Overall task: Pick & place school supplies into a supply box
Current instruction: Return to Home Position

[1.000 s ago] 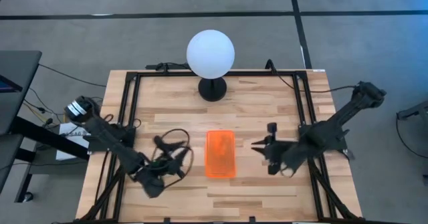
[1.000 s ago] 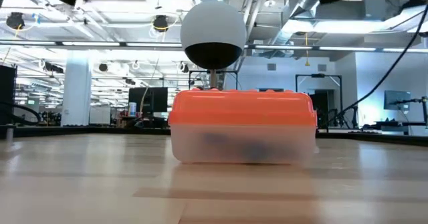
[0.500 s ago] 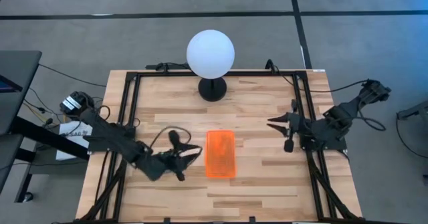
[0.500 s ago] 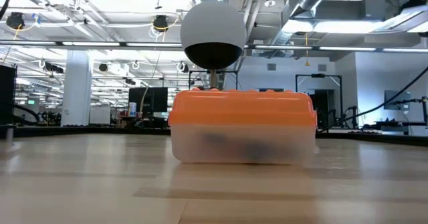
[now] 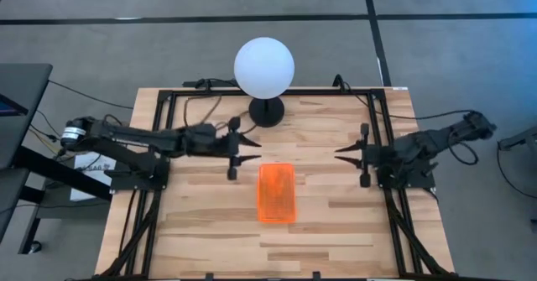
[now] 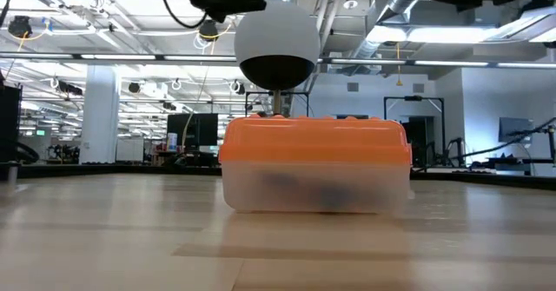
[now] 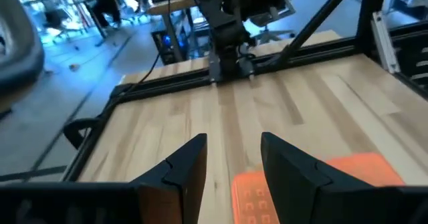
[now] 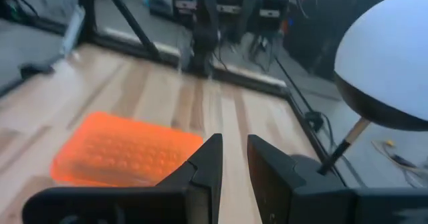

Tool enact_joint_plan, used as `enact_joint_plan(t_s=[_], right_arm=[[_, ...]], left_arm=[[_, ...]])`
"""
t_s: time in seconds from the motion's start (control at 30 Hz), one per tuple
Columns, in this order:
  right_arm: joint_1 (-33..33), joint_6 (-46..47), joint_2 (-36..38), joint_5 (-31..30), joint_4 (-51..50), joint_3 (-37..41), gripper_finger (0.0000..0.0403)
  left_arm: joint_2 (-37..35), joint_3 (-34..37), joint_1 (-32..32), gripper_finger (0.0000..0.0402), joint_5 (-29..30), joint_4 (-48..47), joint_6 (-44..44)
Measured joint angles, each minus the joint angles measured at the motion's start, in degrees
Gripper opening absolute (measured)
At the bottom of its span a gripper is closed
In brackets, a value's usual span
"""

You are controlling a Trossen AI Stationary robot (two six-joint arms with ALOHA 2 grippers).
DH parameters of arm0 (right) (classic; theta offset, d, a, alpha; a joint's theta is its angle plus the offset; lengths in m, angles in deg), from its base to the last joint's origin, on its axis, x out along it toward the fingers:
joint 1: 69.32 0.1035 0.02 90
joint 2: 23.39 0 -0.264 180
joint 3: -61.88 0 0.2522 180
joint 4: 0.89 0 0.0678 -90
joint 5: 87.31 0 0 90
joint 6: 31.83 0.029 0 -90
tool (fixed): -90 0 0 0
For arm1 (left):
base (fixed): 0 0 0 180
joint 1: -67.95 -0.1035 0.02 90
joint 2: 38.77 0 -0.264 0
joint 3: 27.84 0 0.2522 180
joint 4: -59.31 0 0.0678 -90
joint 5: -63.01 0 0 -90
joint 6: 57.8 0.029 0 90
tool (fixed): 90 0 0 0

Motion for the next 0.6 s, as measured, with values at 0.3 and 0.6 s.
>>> enact_joint_plan(t_s=[0.3, 0.6], right_arm=[[-11.7, 2.3, 22.3, 7.7, 7.0, 14.9, 0.0065], [-14.7, 3.3, 27.9, 16.8, 6.5, 18.2, 0.0065]], left_arm=[[-6.8, 0.1, -0.2, 0.0137, -1.5, -10.0, -4.3], [-11.0, 0.6, 7.1, 0.0137, 8.6, -11.9, -4.8]])
